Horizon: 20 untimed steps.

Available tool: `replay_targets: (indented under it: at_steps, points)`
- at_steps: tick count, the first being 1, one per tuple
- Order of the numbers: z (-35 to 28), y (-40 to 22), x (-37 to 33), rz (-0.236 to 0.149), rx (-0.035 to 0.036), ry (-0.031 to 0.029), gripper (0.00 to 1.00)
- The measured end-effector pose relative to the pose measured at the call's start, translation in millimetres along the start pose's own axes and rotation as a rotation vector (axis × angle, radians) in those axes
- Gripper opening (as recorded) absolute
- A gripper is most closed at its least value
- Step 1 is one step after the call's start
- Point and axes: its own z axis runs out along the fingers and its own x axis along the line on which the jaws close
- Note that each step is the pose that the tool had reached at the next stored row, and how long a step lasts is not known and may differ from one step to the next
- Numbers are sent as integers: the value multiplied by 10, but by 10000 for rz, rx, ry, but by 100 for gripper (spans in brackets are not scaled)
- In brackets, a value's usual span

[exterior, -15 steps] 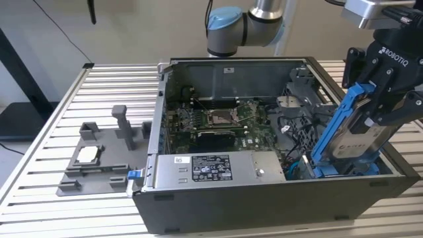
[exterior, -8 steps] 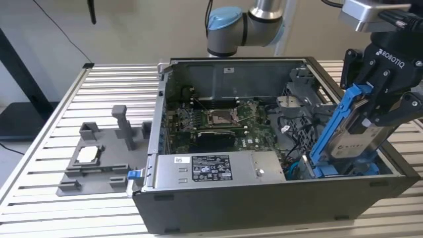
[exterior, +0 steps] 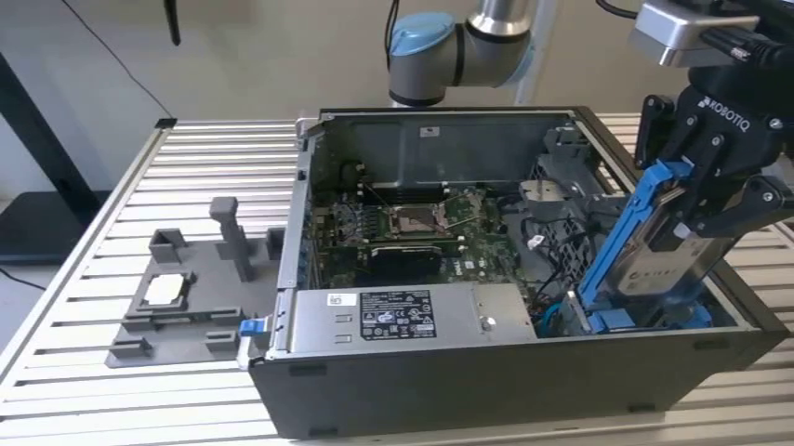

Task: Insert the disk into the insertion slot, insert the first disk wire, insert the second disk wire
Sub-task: 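Insert the disk into the insertion slot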

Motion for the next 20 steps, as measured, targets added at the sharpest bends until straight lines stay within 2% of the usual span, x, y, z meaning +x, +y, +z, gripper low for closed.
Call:
replay_targets:
  at_steps: [13, 16, 20]
  points:
    - [108, -3, -31, -12, 12, -83, 33]
    - [124, -4, -32, -17, -47, -85, 33]
    - [163, -6, -32, -37, -62, -83, 33]
